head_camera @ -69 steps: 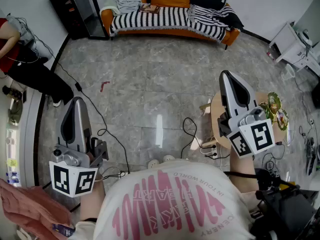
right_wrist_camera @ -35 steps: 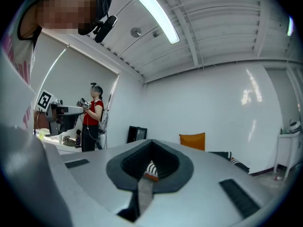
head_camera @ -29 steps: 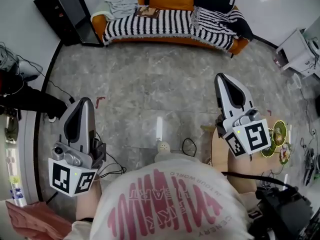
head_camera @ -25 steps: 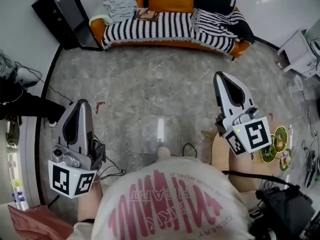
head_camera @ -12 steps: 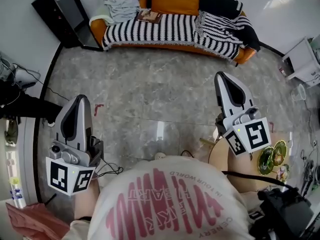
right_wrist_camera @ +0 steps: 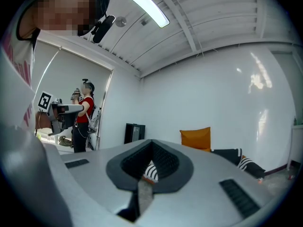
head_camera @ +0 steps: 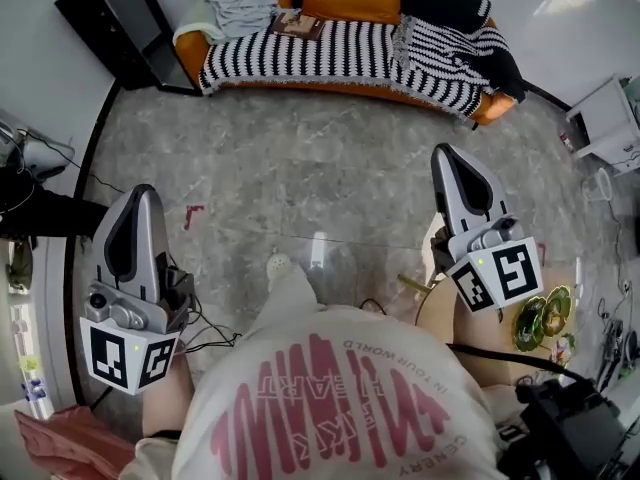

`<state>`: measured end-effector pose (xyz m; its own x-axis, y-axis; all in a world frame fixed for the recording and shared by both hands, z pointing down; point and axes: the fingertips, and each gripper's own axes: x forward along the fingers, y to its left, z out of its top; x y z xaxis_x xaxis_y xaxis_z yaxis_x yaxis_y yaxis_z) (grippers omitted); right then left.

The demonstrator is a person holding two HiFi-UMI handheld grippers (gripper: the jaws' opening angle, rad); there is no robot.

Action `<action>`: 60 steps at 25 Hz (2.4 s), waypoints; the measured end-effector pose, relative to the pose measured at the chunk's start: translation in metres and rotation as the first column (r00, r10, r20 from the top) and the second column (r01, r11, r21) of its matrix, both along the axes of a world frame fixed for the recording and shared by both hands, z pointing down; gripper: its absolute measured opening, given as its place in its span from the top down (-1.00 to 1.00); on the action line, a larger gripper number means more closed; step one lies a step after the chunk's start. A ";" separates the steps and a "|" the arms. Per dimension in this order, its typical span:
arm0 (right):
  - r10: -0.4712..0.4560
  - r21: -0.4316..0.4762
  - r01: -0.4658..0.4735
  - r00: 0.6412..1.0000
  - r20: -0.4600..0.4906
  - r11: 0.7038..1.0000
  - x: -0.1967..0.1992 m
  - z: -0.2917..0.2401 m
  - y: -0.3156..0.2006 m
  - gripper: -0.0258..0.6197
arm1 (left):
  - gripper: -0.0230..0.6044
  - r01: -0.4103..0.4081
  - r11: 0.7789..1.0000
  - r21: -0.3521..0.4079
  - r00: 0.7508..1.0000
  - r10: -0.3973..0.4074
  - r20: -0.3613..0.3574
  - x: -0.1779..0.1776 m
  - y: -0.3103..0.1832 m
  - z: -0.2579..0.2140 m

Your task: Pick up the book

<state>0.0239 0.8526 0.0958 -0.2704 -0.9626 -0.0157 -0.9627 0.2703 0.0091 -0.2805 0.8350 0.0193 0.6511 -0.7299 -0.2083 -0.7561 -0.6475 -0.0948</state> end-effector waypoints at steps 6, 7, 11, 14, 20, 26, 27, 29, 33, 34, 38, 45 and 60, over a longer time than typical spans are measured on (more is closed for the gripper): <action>0.041 0.016 -0.041 0.999 -0.025 0.999 0.004 -0.004 -0.029 0.90 | 0.91 -0.024 0.999 0.043 0.999 0.025 -0.027 0.001 -0.050 -0.003; 0.055 0.017 -0.054 0.998 -0.029 0.998 0.007 -0.004 -0.036 0.90 | 0.91 -0.033 0.998 0.049 0.999 0.035 -0.036 0.002 -0.061 -0.003; 0.094 0.018 -0.093 0.995 -0.021 0.995 0.011 -0.017 -0.074 0.90 | 0.91 -0.088 0.995 0.042 0.995 0.090 -0.050 0.009 -0.112 -0.009; 0.117 0.033 -0.115 0.992 -0.052 0.993 0.013 -0.033 -0.109 0.90 | 0.91 -0.112 0.992 0.058 0.993 0.114 -0.033 0.013 -0.152 -0.022; 0.160 0.052 -0.156 0.983 -0.086 0.986 0.010 -0.047 -0.179 0.90 | 0.91 -0.136 0.988 0.074 0.989 0.140 -0.045 0.008 -0.231 -0.035; 0.174 0.062 -0.168 0.978 -0.114 0.984 0.003 -0.049 -0.230 0.90 | 0.91 -0.136 0.988 0.074 0.987 0.141 -0.071 -0.002 -0.294 -0.029; 0.176 0.063 -0.169 0.978 -0.116 0.984 0.002 -0.049 -0.237 0.90 | 0.91 -0.139 0.988 0.071 0.987 0.144 -0.075 -0.002 -0.302 -0.028; 0.176 0.059 -0.170 0.977 -0.120 0.984 -0.001 -0.047 -0.250 0.90 | 0.91 -0.151 0.987 0.063 0.985 0.156 -0.077 0.000 -0.315 -0.025; 0.175 0.062 -0.167 0.971 -0.162 0.984 -0.003 -0.049 -0.274 0.90 | 0.91 -0.176 0.982 0.063 0.982 0.180 -0.058 0.005 -0.337 -0.026; 0.178 0.065 -0.170 0.970 -0.167 0.983 -0.001 -0.050 -0.279 0.90 | 0.91 -0.178 0.982 0.068 0.982 0.182 -0.049 0.006 -0.341 -0.026; 0.181 0.071 -0.175 0.979 -0.099 0.982 0.009 -0.051 -0.294 0.90 | 0.91 -0.170 0.983 0.071 0.984 0.173 -0.034 0.008 -0.354 -0.024; 0.150 0.042 -0.146 0.981 -0.125 0.988 0.013 -0.038 -0.321 0.90 | 0.91 -0.159 0.987 0.038 0.986 0.161 -0.045 0.020 -0.371 -0.016; -0.029 0.023 0.032 0.994 -0.106 0.999 0.061 -0.026 -0.486 0.90 | 0.91 0.048 0.999 -0.021 0.999 -0.049 -0.024 0.049 -0.472 0.003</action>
